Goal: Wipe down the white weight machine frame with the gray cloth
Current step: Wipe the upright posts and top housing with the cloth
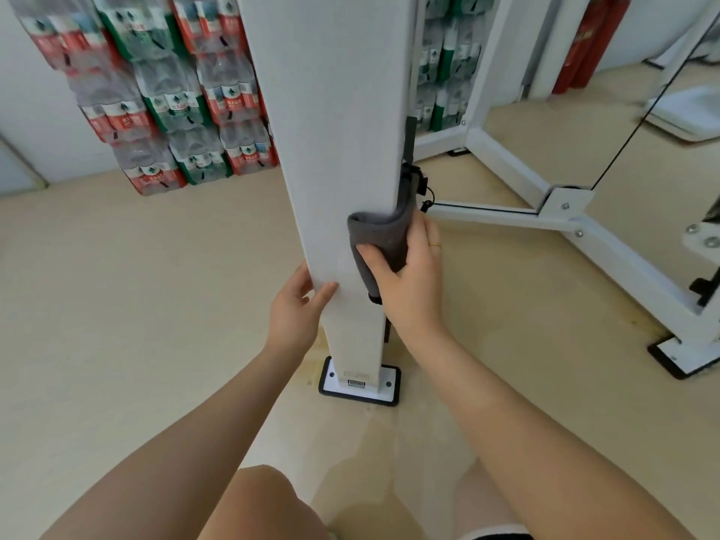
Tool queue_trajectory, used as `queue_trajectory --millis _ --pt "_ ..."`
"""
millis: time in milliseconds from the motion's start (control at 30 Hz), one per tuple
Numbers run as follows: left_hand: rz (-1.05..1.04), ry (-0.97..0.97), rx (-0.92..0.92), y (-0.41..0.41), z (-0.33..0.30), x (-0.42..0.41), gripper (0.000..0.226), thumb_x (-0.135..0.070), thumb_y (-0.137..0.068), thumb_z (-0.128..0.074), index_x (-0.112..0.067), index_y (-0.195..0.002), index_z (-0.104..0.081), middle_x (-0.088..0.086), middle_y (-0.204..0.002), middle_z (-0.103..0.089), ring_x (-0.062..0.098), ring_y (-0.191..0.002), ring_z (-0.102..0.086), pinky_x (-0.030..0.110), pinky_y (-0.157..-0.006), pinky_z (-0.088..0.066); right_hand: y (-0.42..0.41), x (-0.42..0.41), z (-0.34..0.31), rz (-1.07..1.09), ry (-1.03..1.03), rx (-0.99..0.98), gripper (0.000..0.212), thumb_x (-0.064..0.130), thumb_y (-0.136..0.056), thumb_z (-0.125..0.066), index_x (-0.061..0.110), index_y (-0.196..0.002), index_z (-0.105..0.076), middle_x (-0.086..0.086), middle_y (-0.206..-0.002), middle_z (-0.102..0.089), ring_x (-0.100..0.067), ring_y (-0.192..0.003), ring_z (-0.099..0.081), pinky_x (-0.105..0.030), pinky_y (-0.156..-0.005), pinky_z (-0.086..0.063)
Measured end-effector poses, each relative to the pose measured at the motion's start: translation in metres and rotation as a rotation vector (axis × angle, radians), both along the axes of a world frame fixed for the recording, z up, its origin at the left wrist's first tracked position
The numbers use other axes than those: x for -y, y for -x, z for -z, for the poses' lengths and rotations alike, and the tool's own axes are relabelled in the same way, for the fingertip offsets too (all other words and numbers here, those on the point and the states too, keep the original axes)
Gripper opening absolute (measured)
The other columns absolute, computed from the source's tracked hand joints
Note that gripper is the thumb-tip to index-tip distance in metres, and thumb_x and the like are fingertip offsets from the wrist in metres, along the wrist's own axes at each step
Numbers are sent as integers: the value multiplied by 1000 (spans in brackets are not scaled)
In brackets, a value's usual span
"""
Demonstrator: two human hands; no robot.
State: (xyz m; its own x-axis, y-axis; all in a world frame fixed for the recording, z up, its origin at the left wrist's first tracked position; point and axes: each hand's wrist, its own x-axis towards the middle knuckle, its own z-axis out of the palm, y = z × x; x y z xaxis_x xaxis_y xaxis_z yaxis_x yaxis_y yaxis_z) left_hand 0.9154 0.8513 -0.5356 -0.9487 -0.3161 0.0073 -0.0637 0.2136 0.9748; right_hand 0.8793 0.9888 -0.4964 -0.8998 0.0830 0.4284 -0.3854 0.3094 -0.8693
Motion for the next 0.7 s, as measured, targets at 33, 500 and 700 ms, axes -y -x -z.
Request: queue_trajectory --millis 33,500,700 --pt "-2 -4 9 0 -2 0 37 -20 -88 -60 -26 -124 -55 -11 -113 -65 7 -106 -59 39 -97 -46 -1 1 0 7 1 -8 63 30 -77 -69 8 -132 -47 -7 -123 -47 -15 -110 -47 -28 -92 -44" --pt "-61 65 -2 3 7 -1 34 -19 -87 -59 -26 -120 -56 -12 -103 -67 2 -97 -61 16 -80 -48 -24 8 96 7 65 393 58 27 -81 -70 9 -131 -47 3 -114 -46 -9 -103 -51 -11 -84 -36" --pt "-67 188 74 3 -3 -1 32 -24 -87 -60 -19 -118 -53 -6 -102 -64 9 -95 -60 15 -71 -44 -16 7 29 1 115 184 57 20 -79 -72 10 -130 -49 0 -118 -41 0 -96 -47 -11 -90 -39"
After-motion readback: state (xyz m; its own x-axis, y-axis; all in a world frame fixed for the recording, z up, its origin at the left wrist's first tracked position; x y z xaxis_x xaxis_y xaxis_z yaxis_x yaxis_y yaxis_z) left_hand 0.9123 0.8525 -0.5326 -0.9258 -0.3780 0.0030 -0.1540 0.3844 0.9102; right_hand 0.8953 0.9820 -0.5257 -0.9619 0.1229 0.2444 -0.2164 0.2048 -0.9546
